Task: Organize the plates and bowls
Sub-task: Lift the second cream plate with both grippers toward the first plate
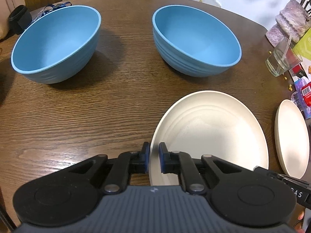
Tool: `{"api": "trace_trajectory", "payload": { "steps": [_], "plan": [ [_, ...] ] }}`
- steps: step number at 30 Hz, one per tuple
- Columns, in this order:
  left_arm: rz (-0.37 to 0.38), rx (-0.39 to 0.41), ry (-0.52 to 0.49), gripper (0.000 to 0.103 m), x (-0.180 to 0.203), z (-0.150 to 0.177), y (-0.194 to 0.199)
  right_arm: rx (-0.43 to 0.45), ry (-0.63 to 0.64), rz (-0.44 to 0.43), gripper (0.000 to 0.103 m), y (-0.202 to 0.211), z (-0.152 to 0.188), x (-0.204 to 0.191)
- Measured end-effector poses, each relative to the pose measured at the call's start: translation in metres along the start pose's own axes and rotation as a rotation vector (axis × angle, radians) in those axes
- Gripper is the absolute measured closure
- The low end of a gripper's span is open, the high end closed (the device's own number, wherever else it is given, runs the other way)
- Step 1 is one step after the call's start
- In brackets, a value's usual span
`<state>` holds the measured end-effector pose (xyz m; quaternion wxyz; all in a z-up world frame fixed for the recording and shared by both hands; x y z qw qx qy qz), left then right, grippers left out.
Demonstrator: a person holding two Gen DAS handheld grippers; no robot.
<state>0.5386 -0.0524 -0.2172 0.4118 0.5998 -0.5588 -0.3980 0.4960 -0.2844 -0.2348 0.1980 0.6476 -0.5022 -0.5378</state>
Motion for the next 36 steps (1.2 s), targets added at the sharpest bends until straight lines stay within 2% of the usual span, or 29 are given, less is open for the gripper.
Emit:
{"api": "trace_trajectory", "payload": {
  "steps": [21, 36],
  "plan": [
    [-0.029, 0.059, 0.053, 0.092, -0.015, 0.019, 0.028, 0.019, 0.094, -0.031, 0.097, 0.015, 0.009, -0.022],
    [-0.084, 0.102, 0.195, 0.092, -0.060, 0.061, 0.065, -0.014, 0.231, -0.097, 0.097, 0.019, 0.026, -0.063]
  ]
}}
Point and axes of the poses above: each gripper's, at about its wrist camera, not at the fingertips, and y roughly against the way its jaws point, x to its right, z to its underside, the point moved 7 cm from there along -y, roughly the way its jaws point, and after that the axes turned 10 degrees about -z, right-handed, at the moved point
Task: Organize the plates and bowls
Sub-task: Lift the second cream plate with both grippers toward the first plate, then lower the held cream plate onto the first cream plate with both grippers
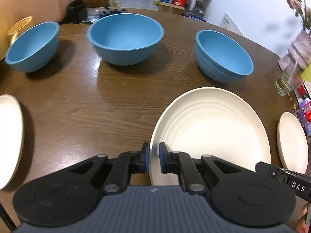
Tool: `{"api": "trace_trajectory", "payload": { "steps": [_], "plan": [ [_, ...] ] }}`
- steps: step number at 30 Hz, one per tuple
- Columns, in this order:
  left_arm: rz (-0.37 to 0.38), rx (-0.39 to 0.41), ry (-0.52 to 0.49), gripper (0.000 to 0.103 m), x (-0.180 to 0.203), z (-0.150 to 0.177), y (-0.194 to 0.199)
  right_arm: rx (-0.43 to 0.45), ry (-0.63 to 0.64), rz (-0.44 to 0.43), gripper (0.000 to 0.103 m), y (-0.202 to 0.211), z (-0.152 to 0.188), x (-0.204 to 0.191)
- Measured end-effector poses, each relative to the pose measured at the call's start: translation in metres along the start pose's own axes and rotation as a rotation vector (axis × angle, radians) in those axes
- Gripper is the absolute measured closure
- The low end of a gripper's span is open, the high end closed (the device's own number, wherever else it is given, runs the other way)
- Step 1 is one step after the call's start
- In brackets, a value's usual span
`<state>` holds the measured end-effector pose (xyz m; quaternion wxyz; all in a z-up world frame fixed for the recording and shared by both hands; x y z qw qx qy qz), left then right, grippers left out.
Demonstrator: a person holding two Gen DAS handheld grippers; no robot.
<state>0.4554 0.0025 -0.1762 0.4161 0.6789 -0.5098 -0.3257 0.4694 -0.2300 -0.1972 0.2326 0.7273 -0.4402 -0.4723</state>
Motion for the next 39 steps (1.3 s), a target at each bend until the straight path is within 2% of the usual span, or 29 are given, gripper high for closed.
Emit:
{"api": "trace_trajectory", "payload": {
  "steps": [12, 23, 39],
  "plan": [
    [-0.067, 0.006, 0.136, 0.092, -0.071, 0.026, 0.022, -0.069, 0.108, -0.077, 0.097, -0.018, 0.016, -0.053],
    [-0.126, 0.022, 0.263, 0.092, -0.148, 0.039, 0.042, -0.128, 0.221, -0.142, 0.097, -0.037, 0.031, -0.120],
    [-0.165, 0.016, 0.360, 0.092, -0.238, 0.053, 0.049, -0.182, 0.301, -0.176, 0.097, -0.070, 0.048, -0.208]
  ]
}}
Point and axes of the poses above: each gripper's, at about its wrist camera, not at the fingertips, and y roughly against the way its jaws point, x to its right, z to its underside, the point moved 7 cm from there along -y, roughly the way its jaws point, and after that the axes turned 10 degrees about -z, right-handed, at the moved point
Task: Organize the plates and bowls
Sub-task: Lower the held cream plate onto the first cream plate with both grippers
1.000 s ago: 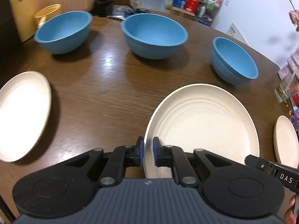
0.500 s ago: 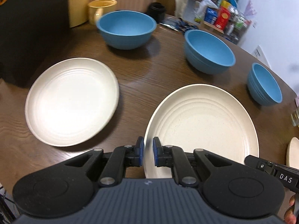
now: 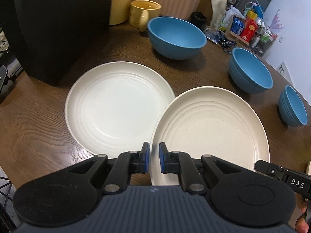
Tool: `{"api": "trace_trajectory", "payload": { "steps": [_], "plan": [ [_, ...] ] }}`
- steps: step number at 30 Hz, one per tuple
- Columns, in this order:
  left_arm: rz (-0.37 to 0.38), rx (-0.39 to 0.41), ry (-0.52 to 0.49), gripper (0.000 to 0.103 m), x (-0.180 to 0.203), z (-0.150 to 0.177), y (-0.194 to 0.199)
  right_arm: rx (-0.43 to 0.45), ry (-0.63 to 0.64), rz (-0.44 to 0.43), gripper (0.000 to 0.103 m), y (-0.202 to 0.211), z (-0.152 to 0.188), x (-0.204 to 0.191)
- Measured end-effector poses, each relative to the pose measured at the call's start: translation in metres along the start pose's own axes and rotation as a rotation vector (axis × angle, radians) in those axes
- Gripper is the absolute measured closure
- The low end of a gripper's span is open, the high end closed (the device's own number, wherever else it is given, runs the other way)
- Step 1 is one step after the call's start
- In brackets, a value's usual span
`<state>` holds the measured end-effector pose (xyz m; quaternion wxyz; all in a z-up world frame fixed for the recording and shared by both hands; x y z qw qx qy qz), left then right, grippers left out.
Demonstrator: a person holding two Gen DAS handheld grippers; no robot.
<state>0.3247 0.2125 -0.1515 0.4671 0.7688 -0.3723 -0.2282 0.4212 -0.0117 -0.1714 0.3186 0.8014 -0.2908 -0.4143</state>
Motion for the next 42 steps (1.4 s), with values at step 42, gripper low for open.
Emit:
{"api": "trace_trajectory", "payload": {
  "steps": [42],
  "plan": [
    [-0.028, -0.049, 0.046, 0.092, -0.113, -0.068, -0.062, -0.074, 0.045, 0.016, 0.097, -0.118, -0.040, -0.099]
  ]
}}
Point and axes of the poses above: each gripper's, at about its wrist camera, not at the fingertips, and y roughly against the way its jaws point, x to its right, z to its underside, the point moved 7 cm from there along -y, roughly the way its jaws point, and after that the axes turned 10 degrees about -z, right-handed, at the moved point
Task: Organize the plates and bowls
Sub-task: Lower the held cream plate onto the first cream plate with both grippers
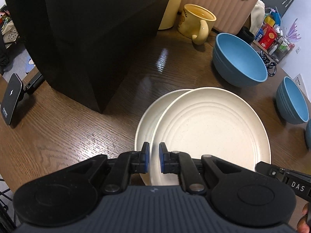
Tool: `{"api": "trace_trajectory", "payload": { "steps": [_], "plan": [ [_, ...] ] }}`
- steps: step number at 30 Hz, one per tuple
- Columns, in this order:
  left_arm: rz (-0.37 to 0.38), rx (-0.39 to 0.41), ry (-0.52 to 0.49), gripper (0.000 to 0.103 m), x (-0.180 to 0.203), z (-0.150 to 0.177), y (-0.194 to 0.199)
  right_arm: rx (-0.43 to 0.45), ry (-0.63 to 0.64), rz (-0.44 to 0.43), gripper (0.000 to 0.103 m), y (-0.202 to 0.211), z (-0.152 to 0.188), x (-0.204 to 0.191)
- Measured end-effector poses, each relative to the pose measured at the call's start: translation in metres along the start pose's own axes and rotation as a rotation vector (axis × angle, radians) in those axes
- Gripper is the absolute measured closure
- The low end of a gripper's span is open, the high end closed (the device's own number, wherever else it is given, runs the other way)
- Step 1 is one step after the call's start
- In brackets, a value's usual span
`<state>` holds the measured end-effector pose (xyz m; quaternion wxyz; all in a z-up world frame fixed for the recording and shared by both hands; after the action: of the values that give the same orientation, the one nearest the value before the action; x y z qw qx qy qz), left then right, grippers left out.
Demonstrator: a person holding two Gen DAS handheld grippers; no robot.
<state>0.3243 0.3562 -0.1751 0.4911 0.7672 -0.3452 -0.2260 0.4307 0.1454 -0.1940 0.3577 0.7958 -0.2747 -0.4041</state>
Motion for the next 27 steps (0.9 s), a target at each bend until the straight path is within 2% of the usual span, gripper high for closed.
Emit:
{"api": "trace_trajectory", "payload": {
  "steps": [17, 27],
  "plan": [
    [-0.009, 0.006, -0.074, 0.092, -0.002, -0.018, -0.023, -0.020, 0.027, 0.045, 0.096, -0.023, -0.006, -0.008],
    [-0.047, 0.007, -0.130, 0.092, 0.004, -0.017, -0.022, -0.029, 0.045, 0.071, 0.095, -0.024, -0.003, -0.013]
  ]
}}
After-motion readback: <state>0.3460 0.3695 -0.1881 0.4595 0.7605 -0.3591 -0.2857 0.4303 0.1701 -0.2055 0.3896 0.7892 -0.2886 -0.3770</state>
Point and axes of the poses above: each gripper's, at about its wrist camera, not at the fingertips, and y roughly against the way its jaws point, x to its right, z to its underside, the point moved 7 cm from there along -y, roughly the way its jaws point, and after that the axes turned 10 degrees about -z, right-handed, at the moved point
